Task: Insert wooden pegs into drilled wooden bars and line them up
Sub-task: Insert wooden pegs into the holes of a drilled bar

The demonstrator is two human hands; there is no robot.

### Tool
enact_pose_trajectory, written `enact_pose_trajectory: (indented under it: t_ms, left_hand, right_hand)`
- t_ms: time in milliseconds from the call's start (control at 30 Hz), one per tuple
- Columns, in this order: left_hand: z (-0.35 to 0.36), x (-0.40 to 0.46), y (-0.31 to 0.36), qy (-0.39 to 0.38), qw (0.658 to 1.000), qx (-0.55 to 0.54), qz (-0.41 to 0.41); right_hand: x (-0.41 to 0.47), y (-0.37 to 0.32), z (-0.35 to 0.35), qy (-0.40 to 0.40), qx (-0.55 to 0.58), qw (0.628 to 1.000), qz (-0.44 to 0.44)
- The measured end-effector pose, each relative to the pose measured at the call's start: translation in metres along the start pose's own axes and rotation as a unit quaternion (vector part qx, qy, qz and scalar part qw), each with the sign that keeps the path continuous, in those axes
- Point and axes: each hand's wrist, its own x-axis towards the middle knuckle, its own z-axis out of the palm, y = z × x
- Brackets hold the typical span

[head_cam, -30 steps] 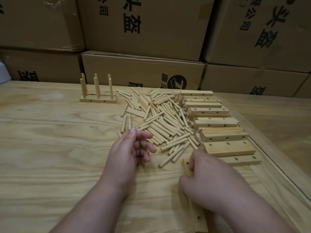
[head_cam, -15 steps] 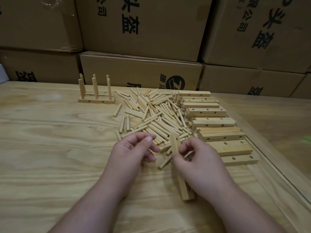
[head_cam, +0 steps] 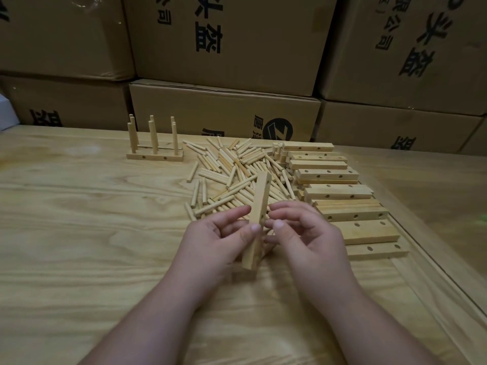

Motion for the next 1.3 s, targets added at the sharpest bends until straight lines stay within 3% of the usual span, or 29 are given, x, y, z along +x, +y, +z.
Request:
enact_pose_trajectory:
  t_ms: [100, 300, 467, 633, 833, 1133, 1300]
  left_hand:
    - [0.0, 0.002, 0.001, 0.035, 0.998, -0.056, -0.015]
    - [-0.003, 0.004, 0.001, 0.059, 0.996, -0.066, -0.01]
    - [-0.006, 0.007, -0.002, 0.055, 0.996, -0.064, -0.01]
    - [-0.01, 0.009, -0.005, 0.051, 0.995, -0.082, -0.007]
    - [-0.009, 0.01, -0.006, 0.058, 0.994, -0.094, 0.013]
    - [-0.01, 0.006, -0.002, 0.044, 0.995, -0.086, 0.025]
    - [-0.008, 0.003, 0.001, 0.042, 0.996, -0.071, 0.039]
  right_hand:
    - [0.003, 0.004, -0.006, 0.005, -0.172, 0.985, -0.034]
    - [0.008, 0.01, -0.017, -0.108, -0.36, 0.927, -0.013]
    - [0.005, 0.007, -0.015, -0.182, -0.433, 0.882, -0.031]
    - [0.004, 0.008, -0.011, -0.201, -0.458, 0.866, -0.026]
    - [0.003, 0.014, -0.009, -0.192, -0.462, 0.866, -0.027]
    - [0.009, 0.013, 0.001, -0.02, -0.331, 0.94, -0.08]
    - [0.008, 0.011, 0.004, -0.002, -0.256, 0.962, -0.091]
